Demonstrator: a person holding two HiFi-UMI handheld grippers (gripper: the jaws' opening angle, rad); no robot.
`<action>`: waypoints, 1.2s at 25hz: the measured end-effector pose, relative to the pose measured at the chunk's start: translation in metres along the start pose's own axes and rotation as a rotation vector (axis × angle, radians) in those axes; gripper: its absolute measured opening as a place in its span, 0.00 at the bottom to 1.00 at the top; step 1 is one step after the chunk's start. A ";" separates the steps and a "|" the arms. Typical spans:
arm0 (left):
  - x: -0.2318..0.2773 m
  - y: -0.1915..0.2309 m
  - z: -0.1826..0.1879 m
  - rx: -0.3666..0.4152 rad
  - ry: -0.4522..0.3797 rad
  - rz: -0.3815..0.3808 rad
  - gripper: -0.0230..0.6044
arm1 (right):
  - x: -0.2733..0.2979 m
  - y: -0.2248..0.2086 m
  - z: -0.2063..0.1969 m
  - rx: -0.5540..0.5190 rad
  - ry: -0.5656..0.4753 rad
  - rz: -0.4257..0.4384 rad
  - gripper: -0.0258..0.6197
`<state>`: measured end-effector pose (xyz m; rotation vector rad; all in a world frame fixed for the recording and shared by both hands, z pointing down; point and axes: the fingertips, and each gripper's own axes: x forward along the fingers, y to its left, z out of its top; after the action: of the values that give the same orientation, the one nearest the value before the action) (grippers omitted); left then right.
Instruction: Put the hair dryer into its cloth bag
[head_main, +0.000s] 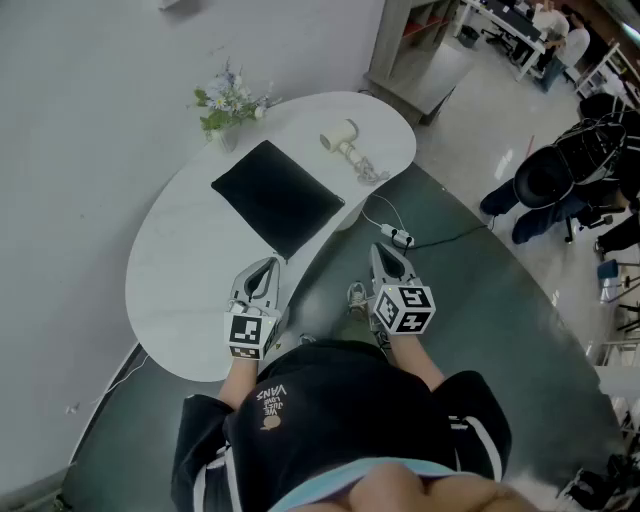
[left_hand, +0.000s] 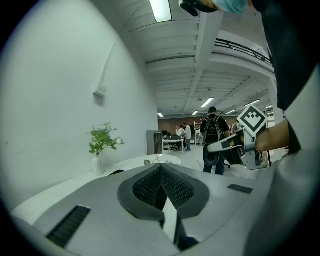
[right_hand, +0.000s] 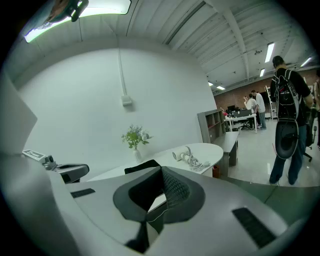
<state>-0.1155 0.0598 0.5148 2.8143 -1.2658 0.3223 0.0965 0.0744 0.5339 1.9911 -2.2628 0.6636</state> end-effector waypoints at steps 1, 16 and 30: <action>0.001 -0.001 0.002 0.000 0.001 0.001 0.07 | 0.000 -0.001 0.002 0.002 -0.001 0.001 0.11; 0.055 0.002 0.009 -0.043 0.022 0.023 0.08 | 0.042 -0.028 0.023 0.002 0.020 0.052 0.22; 0.114 0.011 -0.001 -0.096 0.110 0.082 0.34 | 0.099 -0.070 0.042 -0.014 0.100 0.093 0.35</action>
<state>-0.0504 -0.0314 0.5382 2.6311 -1.3378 0.4020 0.1565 -0.0379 0.5470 1.8129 -2.3061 0.7357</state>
